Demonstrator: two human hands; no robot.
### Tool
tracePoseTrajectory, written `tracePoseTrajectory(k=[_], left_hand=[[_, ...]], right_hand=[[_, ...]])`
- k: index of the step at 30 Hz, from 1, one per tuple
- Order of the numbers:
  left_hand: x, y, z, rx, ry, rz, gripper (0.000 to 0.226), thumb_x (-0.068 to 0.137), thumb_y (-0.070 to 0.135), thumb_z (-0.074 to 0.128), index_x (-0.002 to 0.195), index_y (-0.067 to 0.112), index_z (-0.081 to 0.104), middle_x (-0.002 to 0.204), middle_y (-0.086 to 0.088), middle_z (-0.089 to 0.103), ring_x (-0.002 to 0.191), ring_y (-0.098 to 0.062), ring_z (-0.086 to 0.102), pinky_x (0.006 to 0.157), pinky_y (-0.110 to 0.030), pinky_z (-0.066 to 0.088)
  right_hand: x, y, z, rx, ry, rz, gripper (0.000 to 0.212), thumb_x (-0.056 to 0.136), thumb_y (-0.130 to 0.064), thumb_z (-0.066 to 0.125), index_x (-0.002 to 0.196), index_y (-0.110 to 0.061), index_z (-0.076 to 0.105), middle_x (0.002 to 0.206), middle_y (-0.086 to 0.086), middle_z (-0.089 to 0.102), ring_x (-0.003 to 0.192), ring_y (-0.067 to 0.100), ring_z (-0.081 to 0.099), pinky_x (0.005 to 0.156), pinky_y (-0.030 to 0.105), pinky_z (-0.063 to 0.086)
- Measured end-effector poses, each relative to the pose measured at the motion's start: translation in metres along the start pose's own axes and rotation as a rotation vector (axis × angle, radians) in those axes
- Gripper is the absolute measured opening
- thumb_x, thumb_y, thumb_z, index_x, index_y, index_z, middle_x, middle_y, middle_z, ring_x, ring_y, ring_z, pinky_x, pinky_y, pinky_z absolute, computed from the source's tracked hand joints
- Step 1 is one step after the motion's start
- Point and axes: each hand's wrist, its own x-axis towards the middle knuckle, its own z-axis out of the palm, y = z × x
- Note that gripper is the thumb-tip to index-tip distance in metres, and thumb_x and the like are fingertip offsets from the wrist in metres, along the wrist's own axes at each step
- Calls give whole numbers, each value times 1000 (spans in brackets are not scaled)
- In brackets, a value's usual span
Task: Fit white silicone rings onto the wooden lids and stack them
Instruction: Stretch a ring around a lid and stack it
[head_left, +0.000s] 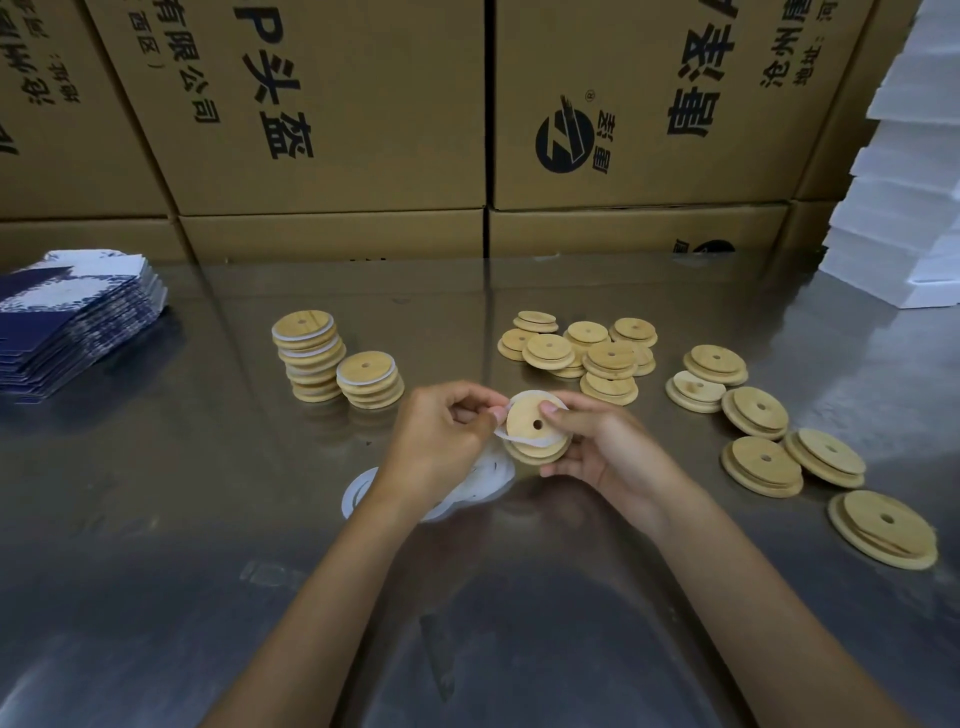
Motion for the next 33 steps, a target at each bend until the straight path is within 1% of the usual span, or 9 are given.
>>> tracePoseTrajectory(k=[3,8,12,17,22,25,27,30,33], left_hand=[[0,2,2,-90,2,-50,19,86,2,70,81,20,75,77,-4,74,65,-8,64,66,-22,55],[-1,4,4,-206,82,-125,8,83,1,71,84,9,71,75,-5,70,58,-6,63,61,-17,54],[-4,4,13,-258,78,-208,10,83,10,75,84,5,66,73,-7,68,61,-11,63,65,-20,55],[-5,4,16,-342,54,-239,11,85,9,74,84,8,62,85,-14,75,75,-20,71,76,-25,58],[-4,3,12,-341,110,-168,7,86,5,71,87,8,66,88,-10,74,83,-25,73,81,-35,60],[-5,2,12,-238,116,-70,9,85,5,71,83,12,68,85,-7,73,85,-25,71,83,-40,59],[-6,0,15,-136,103,-12,11,86,7,71,82,17,69,82,-3,73,82,-20,70,81,-36,59],[-6,-3,21,-10,96,52,18,85,8,71,82,25,68,81,8,71,75,-4,65,74,-19,54],[-7,-6,26,59,104,102,20,83,8,71,84,28,66,85,9,70,77,-7,65,72,-18,52]], right_hand=[[1,-1,2,78,40,-8,26,98,-12,58,120,-3,68,101,15,71,81,24,70,62,30,54],[0,1,9,158,43,-78,20,99,-13,59,116,-9,68,108,12,72,99,25,70,75,33,57],[-1,-1,11,183,27,-131,18,98,-15,60,115,-16,65,105,6,73,98,22,70,86,35,56],[-1,-2,13,163,69,-150,23,92,-6,62,115,-8,63,105,13,71,103,26,67,102,44,49],[0,1,14,-3,157,-162,22,84,2,65,101,-11,61,91,2,72,92,20,64,86,37,45],[0,4,15,-97,147,-160,23,85,1,67,106,-7,67,93,2,72,91,19,65,83,35,47],[-1,6,16,-129,140,-145,25,87,-2,67,112,-5,69,93,6,70,90,19,64,82,33,48],[-2,7,12,-35,118,-96,28,88,2,62,116,2,67,96,13,66,92,25,60,83,33,48],[-4,6,7,57,90,-90,33,90,5,57,123,8,62,103,18,64,96,26,58,79,28,49]])
